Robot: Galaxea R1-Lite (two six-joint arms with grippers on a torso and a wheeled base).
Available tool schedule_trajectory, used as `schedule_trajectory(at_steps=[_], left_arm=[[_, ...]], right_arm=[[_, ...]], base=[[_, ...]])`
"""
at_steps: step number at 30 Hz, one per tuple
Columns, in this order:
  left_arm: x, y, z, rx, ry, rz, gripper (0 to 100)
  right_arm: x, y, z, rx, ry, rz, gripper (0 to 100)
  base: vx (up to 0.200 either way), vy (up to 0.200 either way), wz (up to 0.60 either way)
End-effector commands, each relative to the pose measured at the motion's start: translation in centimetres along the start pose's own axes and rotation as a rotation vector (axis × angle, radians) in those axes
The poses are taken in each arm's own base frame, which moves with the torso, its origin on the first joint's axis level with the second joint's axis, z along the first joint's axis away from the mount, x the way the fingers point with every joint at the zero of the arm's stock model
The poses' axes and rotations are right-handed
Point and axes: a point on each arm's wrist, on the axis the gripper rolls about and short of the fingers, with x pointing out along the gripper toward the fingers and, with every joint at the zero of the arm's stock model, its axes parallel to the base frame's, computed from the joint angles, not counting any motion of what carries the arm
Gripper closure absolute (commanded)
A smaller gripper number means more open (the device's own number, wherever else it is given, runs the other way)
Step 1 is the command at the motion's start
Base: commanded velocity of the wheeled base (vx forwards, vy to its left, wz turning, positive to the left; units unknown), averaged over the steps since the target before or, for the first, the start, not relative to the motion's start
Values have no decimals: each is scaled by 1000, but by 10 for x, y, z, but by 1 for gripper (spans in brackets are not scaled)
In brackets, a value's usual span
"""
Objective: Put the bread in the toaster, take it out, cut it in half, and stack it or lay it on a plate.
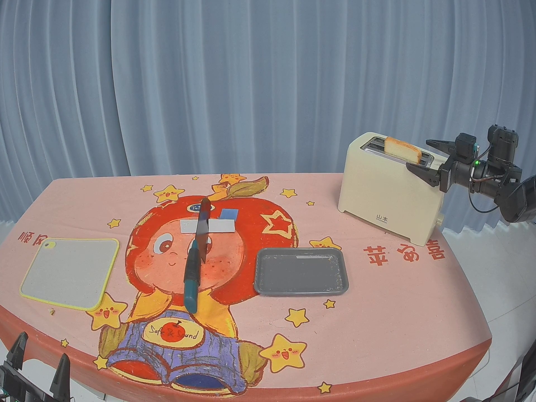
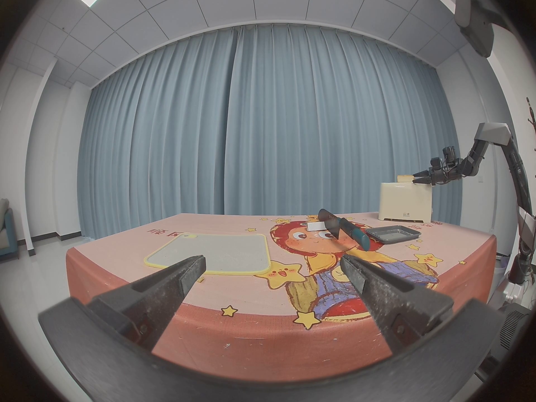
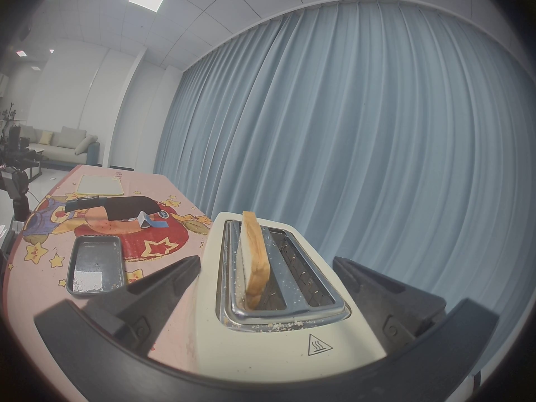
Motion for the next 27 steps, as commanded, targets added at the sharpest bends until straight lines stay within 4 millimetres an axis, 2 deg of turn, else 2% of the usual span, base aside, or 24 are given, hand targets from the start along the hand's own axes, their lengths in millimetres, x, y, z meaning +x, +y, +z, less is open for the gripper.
schedule_trajectory(at_steps=[1,14,18,21,27], left_arm=[[0,0,-5,0,1,0,0],[0,0,-5,0,1,0,0],[0,0,-5,0,1,0,0],[0,0,-5,0,1,0,0],[0,0,-5,0,1,0,0]], right_arm=[[-2,-1,3,-5,-6,-6,0],[-6,0,11,-11,-23,-12,0],[-14,3,22,-3,-41,-15,0],[-27,11,34,52,-59,-28,0],[-43,18,39,104,-62,-51,0]], base=[[0,0,0],[0,0,0],[0,0,0],[0,0,0],[0,0,0]])
